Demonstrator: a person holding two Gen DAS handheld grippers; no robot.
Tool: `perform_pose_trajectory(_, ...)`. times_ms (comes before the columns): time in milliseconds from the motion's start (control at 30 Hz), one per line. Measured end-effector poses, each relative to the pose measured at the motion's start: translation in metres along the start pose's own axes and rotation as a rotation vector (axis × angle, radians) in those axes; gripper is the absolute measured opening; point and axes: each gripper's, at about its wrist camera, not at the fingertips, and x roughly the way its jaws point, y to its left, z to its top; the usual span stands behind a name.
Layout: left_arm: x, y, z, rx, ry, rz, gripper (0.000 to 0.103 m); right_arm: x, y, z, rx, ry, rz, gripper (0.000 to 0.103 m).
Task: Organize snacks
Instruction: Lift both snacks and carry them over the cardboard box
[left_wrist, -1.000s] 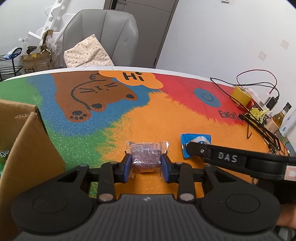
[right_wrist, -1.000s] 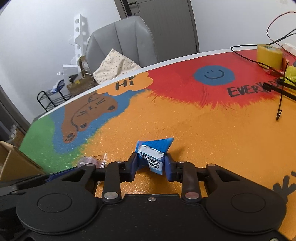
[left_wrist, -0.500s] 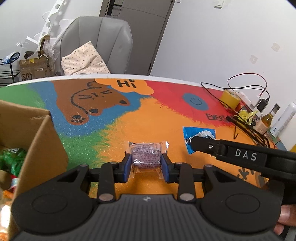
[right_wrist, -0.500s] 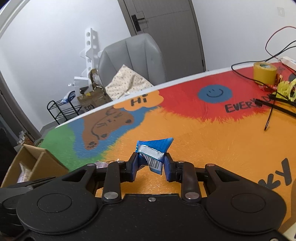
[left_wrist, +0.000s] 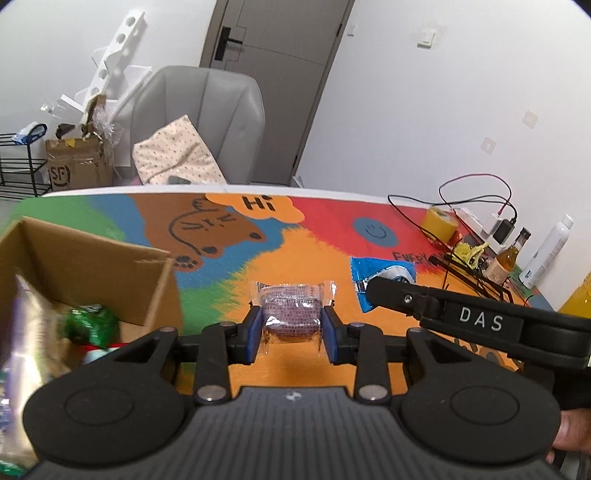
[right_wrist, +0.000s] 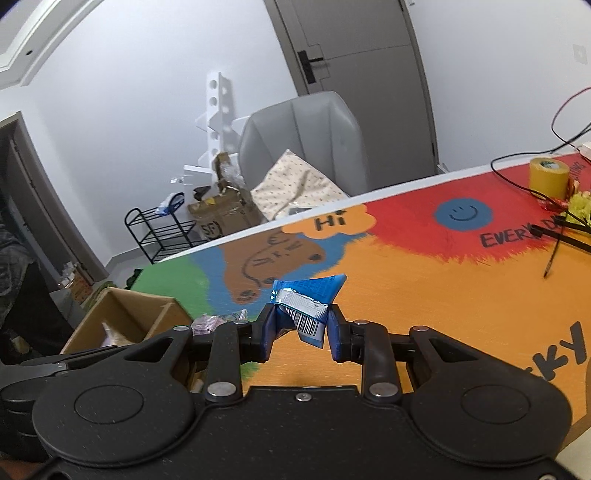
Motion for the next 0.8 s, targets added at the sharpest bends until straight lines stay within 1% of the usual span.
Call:
perform_pose_trajectory(367,-0.036,0.034,0.001,-0.044,-0.043,0.036,0.033,-0.004,0.04,0.001,-0.036,-0.008,0.063,0.027)
perform_pose_trajectory(800,-0.074,0.09,0.01,-0.094,-0.092,0.123,0.033,0.009,0.09,0.003,-0.088,0.004,0.141,0.027)
